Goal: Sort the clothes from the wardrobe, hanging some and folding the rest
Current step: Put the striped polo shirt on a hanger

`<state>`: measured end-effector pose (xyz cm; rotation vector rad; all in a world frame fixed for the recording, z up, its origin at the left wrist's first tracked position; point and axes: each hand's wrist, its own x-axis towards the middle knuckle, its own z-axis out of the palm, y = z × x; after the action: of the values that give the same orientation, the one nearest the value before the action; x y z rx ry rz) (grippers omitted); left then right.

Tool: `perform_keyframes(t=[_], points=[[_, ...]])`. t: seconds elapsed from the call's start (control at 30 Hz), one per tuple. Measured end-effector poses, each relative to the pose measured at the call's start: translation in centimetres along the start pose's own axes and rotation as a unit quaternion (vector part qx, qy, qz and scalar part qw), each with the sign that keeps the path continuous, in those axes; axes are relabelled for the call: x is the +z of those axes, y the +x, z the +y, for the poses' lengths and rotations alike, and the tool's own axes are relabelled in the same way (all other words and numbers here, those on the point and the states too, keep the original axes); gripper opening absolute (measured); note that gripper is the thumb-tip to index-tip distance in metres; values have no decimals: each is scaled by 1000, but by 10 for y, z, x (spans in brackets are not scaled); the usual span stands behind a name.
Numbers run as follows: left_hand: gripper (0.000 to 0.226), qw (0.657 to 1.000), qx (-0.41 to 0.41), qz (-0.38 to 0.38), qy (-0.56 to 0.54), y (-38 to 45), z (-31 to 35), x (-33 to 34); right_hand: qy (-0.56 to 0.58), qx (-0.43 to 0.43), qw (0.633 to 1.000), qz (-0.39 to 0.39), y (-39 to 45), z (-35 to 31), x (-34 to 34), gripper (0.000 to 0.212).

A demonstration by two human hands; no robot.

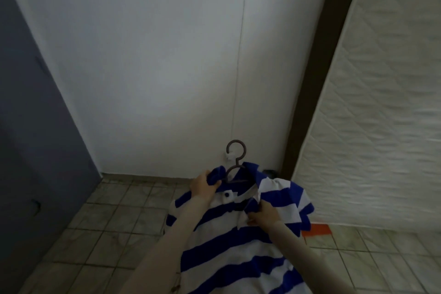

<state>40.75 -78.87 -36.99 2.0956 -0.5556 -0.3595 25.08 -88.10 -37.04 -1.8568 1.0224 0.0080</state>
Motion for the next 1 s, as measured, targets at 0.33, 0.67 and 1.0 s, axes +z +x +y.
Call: perform_keyframes(t=[0.33, 0.67, 1.0], points=[[45, 964, -131, -227, 45, 1, -36, 18, -54, -20, 998, -40, 12, 4, 13, 7], [23, 990, -28, -113, -85, -23, -32, 30, -142, -35, 989, -37, 7, 13, 10, 18], [61, 996, -19, -80, 26, -38, -47, 24, -156, -58, 985, -56, 10, 11, 13, 17]])
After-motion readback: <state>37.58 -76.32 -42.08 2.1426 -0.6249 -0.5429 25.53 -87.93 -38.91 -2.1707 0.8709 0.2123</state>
